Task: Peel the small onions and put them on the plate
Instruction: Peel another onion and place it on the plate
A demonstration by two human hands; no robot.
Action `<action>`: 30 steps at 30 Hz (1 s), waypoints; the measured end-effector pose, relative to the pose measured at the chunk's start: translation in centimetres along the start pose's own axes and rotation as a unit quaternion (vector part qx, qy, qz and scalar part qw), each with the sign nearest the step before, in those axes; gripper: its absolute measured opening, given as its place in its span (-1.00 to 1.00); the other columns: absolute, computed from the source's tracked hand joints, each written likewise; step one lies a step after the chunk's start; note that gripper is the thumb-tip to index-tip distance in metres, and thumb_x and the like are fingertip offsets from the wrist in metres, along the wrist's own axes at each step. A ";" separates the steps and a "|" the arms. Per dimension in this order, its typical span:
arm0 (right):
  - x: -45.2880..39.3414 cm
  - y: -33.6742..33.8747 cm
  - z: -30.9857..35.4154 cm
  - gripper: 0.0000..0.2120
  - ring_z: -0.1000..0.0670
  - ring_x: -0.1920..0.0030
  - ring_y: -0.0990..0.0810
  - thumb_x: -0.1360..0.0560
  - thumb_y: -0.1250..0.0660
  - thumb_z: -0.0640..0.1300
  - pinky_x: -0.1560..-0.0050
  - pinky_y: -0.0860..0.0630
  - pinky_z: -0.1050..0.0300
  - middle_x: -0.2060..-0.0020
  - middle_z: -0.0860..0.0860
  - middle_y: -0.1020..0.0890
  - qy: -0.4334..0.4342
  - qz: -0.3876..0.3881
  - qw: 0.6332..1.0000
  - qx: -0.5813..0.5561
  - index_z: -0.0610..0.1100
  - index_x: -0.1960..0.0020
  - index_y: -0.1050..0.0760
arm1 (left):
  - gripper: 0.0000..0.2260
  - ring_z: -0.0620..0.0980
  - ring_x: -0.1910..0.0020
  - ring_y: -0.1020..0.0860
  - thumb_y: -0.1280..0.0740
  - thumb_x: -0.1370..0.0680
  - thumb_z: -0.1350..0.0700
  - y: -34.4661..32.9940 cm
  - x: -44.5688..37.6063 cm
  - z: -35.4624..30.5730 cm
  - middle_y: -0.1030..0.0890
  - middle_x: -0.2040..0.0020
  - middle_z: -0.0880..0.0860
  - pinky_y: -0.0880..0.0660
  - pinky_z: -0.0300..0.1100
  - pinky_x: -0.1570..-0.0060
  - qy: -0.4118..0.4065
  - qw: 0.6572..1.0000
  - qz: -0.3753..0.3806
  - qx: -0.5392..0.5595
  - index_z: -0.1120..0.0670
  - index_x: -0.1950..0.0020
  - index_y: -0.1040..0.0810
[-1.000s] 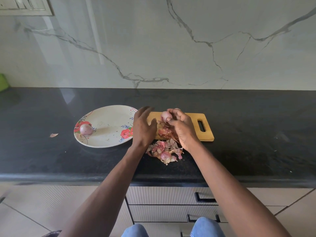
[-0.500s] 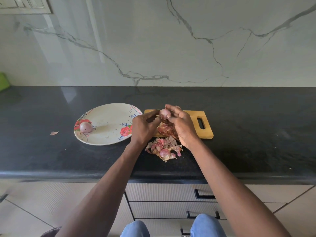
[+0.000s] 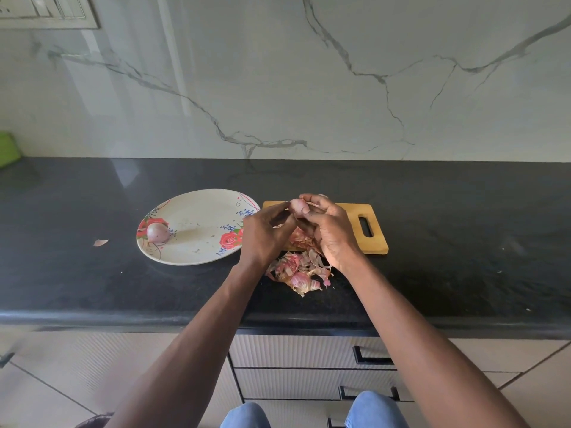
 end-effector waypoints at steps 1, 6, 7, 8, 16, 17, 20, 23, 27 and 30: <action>0.0 -0.1 0.0 -0.77 -0.10 -0.04 -0.70 -0.54 -0.35 -0.40 -0.06 -0.65 0.07 0.02 -0.12 -0.73 -0.003 0.003 1.000 -0.007 -0.20 -0.15 -0.59 | -0.68 -0.17 -0.06 -0.68 -0.47 -0.55 0.14 0.0 0.0 0.0 -0.71 -0.11 0.08 -0.61 -0.23 -0.12 -0.002 1.000 -0.004 0.000 0.17 -0.29 -0.63; 0.1 0.1 0.0 -0.73 -0.12 -0.08 -0.70 -0.52 -0.36 -0.43 -0.09 -0.64 0.02 -0.03 -0.12 -0.72 0.015 -0.002 1.000 0.022 -0.20 -0.17 -0.56 | -0.66 -0.18 -0.06 -0.67 -0.48 -0.54 0.13 -0.1 -0.1 0.1 -0.71 -0.12 0.08 -0.58 -0.33 -0.09 -0.016 1.000 -0.002 -0.006 0.18 -0.30 -0.63; 0.0 0.1 0.0 -0.72 -0.15 -0.10 -0.70 -0.50 -0.38 -0.43 -0.13 -0.63 -0.04 -0.03 -0.13 -0.72 0.017 -0.006 0.999 0.026 -0.21 -0.17 -0.56 | -0.67 -0.17 -0.06 -0.67 -0.47 -0.55 0.13 -0.1 -0.1 0.1 -0.71 -0.12 0.08 -0.57 -0.36 -0.07 -0.017 1.000 -0.006 -0.009 0.18 -0.30 -0.63; 0.0 0.2 -0.1 -0.72 -0.17 -0.11 -0.69 -0.49 -0.41 -0.42 -0.17 -0.62 -0.09 -0.03 -0.13 -0.73 0.019 -0.009 0.999 0.029 -0.21 -0.16 -0.55 | -0.70 -0.16 -0.05 -0.67 -0.45 -0.56 0.15 0.0 -0.1 0.1 -0.71 -0.11 0.08 -0.57 -0.37 -0.06 -0.017 1.000 -0.011 -0.010 0.18 -0.28 -0.63; -0.5 0.8 -0.3 -0.77 -0.21 -0.12 -0.69 -0.45 -0.50 -0.29 -0.27 -0.54 -0.26 -0.01 -0.17 -0.73 0.027 -0.029 0.998 0.055 -0.15 -0.09 -0.63 | -0.72 -0.13 -0.05 -0.68 -0.47 -0.55 0.16 0.2 -0.5 0.8 -0.72 -0.10 0.08 -0.61 -0.23 -0.09 -0.016 1.000 0.004 0.003 0.18 -0.25 -0.66; -0.4 0.7 -0.3 -0.79 -0.21 -0.12 -0.68 -0.45 -0.51 -0.27 -0.27 -0.53 -0.27 -0.02 -0.18 -0.72 0.027 -0.029 0.997 0.060 -0.14 -0.07 -0.65 | -0.73 -0.13 -0.03 -0.68 -0.47 -0.55 0.16 0.2 -0.5 0.8 -0.72 -0.08 0.08 -0.62 -0.24 -0.07 -0.018 1.000 0.001 0.002 0.19 -0.24 -0.67; -0.3 0.7 -0.2 -0.85 -0.21 -0.13 -0.68 -0.46 -0.50 -0.27 -0.27 -0.53 -0.29 -0.08 -0.24 -0.68 0.039 -0.022 0.997 0.069 -0.12 -0.01 -0.67 | -0.75 -0.16 0.03 -0.68 -0.47 -0.54 0.17 0.3 -0.4 0.8 -0.72 -0.05 0.06 -0.60 -0.31 0.00 -0.025 1.000 -0.001 -0.005 0.19 -0.21 -0.68; -0.1 0.6 -0.1 -0.86 -0.21 -0.16 -0.66 -0.48 -0.47 -0.28 -0.27 -0.54 -0.26 -0.10 -0.18 -0.66 0.044 -0.018 0.997 0.068 -0.13 -0.02 -0.67 | -0.76 -0.26 0.06 -0.66 -0.48 -0.54 0.19 0.4 -0.5 0.9 -0.71 -0.01 0.04 -0.56 -0.38 0.05 -0.019 1.000 0.005 0.006 0.19 -0.19 -0.69; 0.1 0.7 0.2 -0.85 -0.20 -0.17 -0.65 -0.50 -0.45 -0.30 -0.26 -0.55 -0.22 0.07 0.13 -0.68 0.046 -0.011 0.997 0.065 -0.09 0.01 -0.69 | -0.78 -0.20 0.06 -0.68 -0.48 -0.53 0.22 0.5 -0.7 1.1 -0.72 0.00 0.04 -0.60 -0.27 0.04 -0.009 0.999 0.018 0.032 0.18 -0.17 -0.69; 0.1 0.8 0.1 -0.85 -0.18 -0.15 -0.66 -0.50 -0.45 -0.29 -0.25 -0.56 -0.22 -0.04 -0.07 -0.66 0.051 -0.015 0.995 0.079 -0.09 -0.01 -0.69 | -0.78 -0.16 0.07 -0.69 -0.49 -0.53 0.20 0.6 -0.7 1.1 -0.72 0.01 0.05 -0.64 -0.17 0.02 -0.014 0.999 0.020 0.026 0.17 -0.16 -0.70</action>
Point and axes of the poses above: each hand's wrist, its own x-axis away from the middle knuckle, its own y-axis out of the back of the hand, z = x × y, the point moved 3 cm from there along -x, towards the middle knuckle
